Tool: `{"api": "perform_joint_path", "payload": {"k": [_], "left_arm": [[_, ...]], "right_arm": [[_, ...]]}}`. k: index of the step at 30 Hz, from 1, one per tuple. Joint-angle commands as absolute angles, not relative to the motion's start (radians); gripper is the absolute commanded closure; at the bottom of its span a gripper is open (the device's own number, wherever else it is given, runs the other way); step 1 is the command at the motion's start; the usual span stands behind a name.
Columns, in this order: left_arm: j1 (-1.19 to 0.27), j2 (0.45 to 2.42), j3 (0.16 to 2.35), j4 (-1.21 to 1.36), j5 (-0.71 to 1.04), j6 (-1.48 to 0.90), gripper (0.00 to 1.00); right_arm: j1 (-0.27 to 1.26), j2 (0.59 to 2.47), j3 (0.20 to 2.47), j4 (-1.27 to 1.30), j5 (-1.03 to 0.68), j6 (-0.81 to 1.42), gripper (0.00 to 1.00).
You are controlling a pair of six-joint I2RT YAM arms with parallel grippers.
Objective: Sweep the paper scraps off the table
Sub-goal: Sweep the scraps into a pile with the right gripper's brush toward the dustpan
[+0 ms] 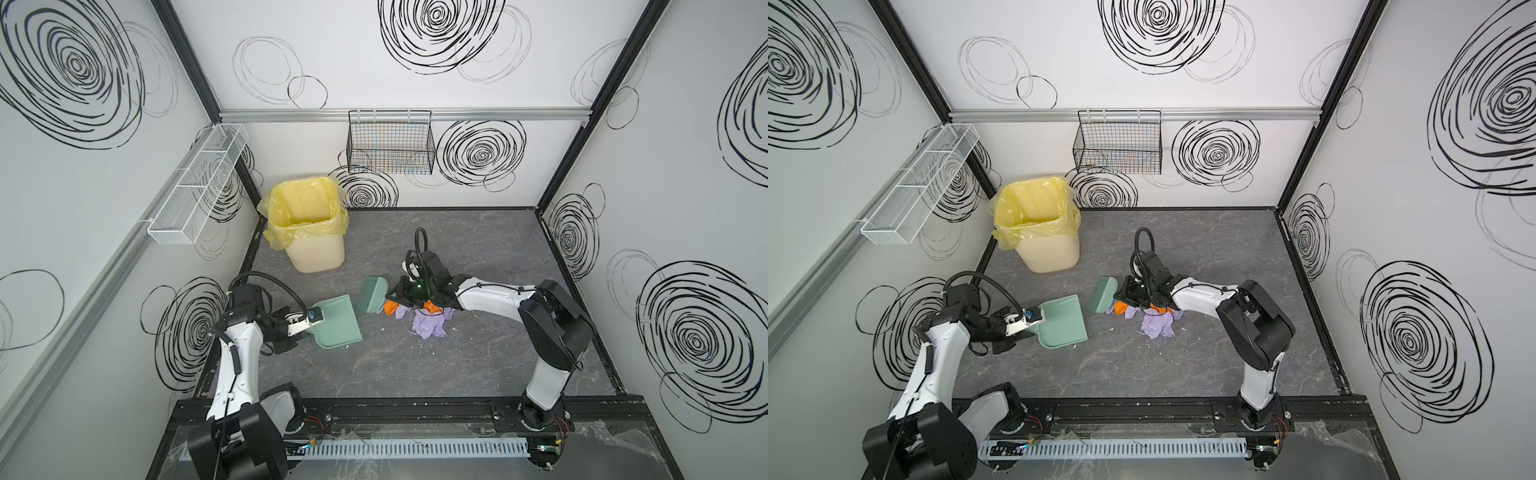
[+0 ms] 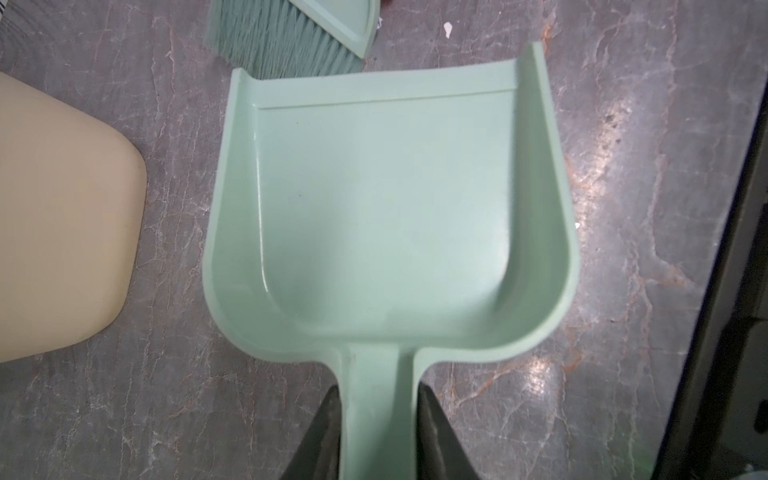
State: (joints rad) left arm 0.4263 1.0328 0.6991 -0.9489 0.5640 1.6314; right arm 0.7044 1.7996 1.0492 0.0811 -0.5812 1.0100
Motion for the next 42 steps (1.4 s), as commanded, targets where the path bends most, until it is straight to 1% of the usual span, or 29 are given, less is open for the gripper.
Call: {"api": "perform_joint_path", "payload": {"k": [1,8,15,19,22,25,26,28,30,33,35,39,41,42], "left_arm": [[0.437,1.048,0.69,-0.974,0.587,1.68,1.0],[0.394,1.096,0.694,-0.945,0.596,1.658,1.0],[0.271,1.102,0.67,-0.857,0.565,1.561,1.0],[0.196,1.122,0.667,-0.807,0.554,1.494,1.0],[0.148,1.14,0.666,-0.775,0.541,1.46,1.0],[0.107,1.15,0.667,-0.759,0.524,1.437,1.0],[0.092,1.15,0.667,-0.751,0.516,1.427,1.0],[0.069,1.153,0.663,-0.732,0.492,1.412,1.0],[0.043,1.162,0.66,-0.715,0.463,1.398,1.0],[0.007,1.182,0.661,-0.697,0.431,1.372,1.0],[-0.015,1.195,0.661,-0.674,0.408,1.346,1.0],[-0.068,1.211,0.663,-0.631,0.365,1.29,1.0],[-0.097,1.215,0.662,-0.611,0.35,1.262,1.0],[-0.112,1.217,0.66,-0.598,0.339,1.25,1.0]], "right_arm": [[0.708,1.761,1.006,0.099,-0.591,0.981,1.0],[0.689,1.599,0.834,0.03,-0.542,0.957,1.0],[0.659,1.391,0.713,-0.032,-0.534,0.954,1.0],[0.649,1.282,0.747,-0.084,-0.543,0.924,1.0],[0.646,1.231,0.83,-0.198,-0.522,0.845,1.0],[0.641,1.198,0.916,-0.328,-0.462,0.748,1.0],[0.639,1.19,0.947,-0.383,-0.414,0.716,1.0],[0.635,1.187,1.02,-0.51,-0.268,0.65,1.0],[0.635,1.219,1.121,-0.691,-0.048,0.583,1.0],[0.64,1.303,1.234,-0.933,0.317,0.568,1.0],[0.641,1.357,1.264,-1.031,0.456,0.582,1.0],[0.641,1.485,1.333,-1.17,0.548,0.63,1.0],[0.647,1.569,1.381,-1.259,0.591,0.717,1.0],[0.652,1.593,1.374,-1.26,0.59,0.702,1.0]]}}
